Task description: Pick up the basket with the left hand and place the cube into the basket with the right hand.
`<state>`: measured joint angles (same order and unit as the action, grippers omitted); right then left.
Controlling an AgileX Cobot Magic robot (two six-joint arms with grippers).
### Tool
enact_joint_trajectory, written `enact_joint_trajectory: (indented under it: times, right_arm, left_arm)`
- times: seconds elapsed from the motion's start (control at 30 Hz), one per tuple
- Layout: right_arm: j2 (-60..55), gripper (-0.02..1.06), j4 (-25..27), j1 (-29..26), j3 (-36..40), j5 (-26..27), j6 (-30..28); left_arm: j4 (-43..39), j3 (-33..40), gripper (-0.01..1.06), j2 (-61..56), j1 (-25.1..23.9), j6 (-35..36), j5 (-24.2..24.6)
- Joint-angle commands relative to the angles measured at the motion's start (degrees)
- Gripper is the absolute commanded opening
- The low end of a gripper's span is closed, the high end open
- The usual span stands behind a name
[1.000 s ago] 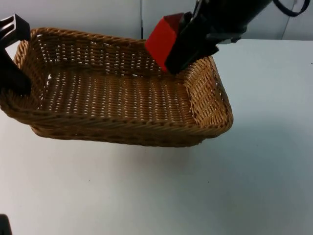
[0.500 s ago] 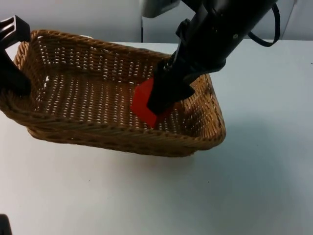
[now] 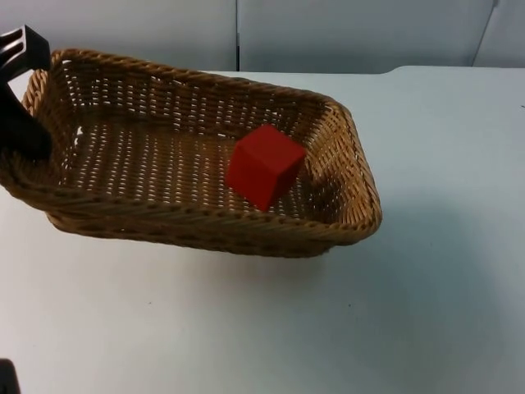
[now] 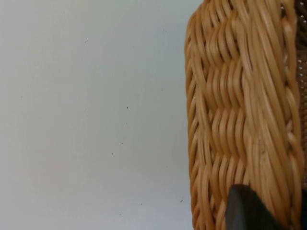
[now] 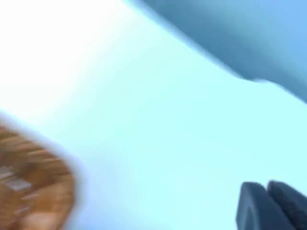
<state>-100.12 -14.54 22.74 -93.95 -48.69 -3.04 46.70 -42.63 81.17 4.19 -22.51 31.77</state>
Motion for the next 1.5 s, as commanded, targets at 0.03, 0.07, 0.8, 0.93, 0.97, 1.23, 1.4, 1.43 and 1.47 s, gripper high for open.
enact_joint_trajectory:
  times: [0.03, 0.07, 0.8, 0.93, 0.97, 1.23, 1.4, 1.43, 1.47]
  right_arm:
    - [2.18, 0.0, -3.69, -6.22, -0.22, -4.64, 10.12]
    - [2.43, 0.0, -3.12, -8.64, -0.22, -5.52, 11.54]
    - [2.69, 0.0, -0.11, -16.94, -0.22, -6.9, 13.62]
    - [2.69, 0.0, 0.02, -16.94, -0.22, -6.9, 13.62]
    - [2.69, 0.0, 0.02, -16.94, -0.22, -6.9, 13.62]
    - [2.69, 0.0, 1.6, -16.94, -0.22, -6.75, 13.62]
    - [2.69, 0.0, 1.61, -16.94, -0.22, -7.75, 13.62]
    - [2.69, 0.0, 1.61, -16.94, -0.22, -7.75, 13.62]
    - [2.69, 0.0, 1.61, -16.94, -0.22, -7.87, 13.62]
  left_arm:
    - [2.06, 0.03, 0.0, -0.5, 0.23, 0.53, -0.6]
    - [2.06, 0.03, 0.0, -0.5, 0.23, 0.53, -0.6]
    - [2.16, 0.03, 0.0, -0.5, 0.23, 0.53, -1.09]
    - [5.09, 0.03, 0.0, 0.09, 0.23, -0.45, -4.64]
    - [5.09, 0.03, 0.0, 0.09, 0.23, -0.45, -4.64]
    - [32.76, 0.03, 0.0, 11.09, 0.23, -29.31, 0.52]
    - [40.39, 0.03, 0.02, 19.07, 0.23, -39.87, 3.61]
    - [40.39, 0.03, 0.02, 19.07, 0.23, -39.87, 3.61]
    - [40.48, -0.1, 0.05, 20.21, 0.23, -40.76, 3.74]
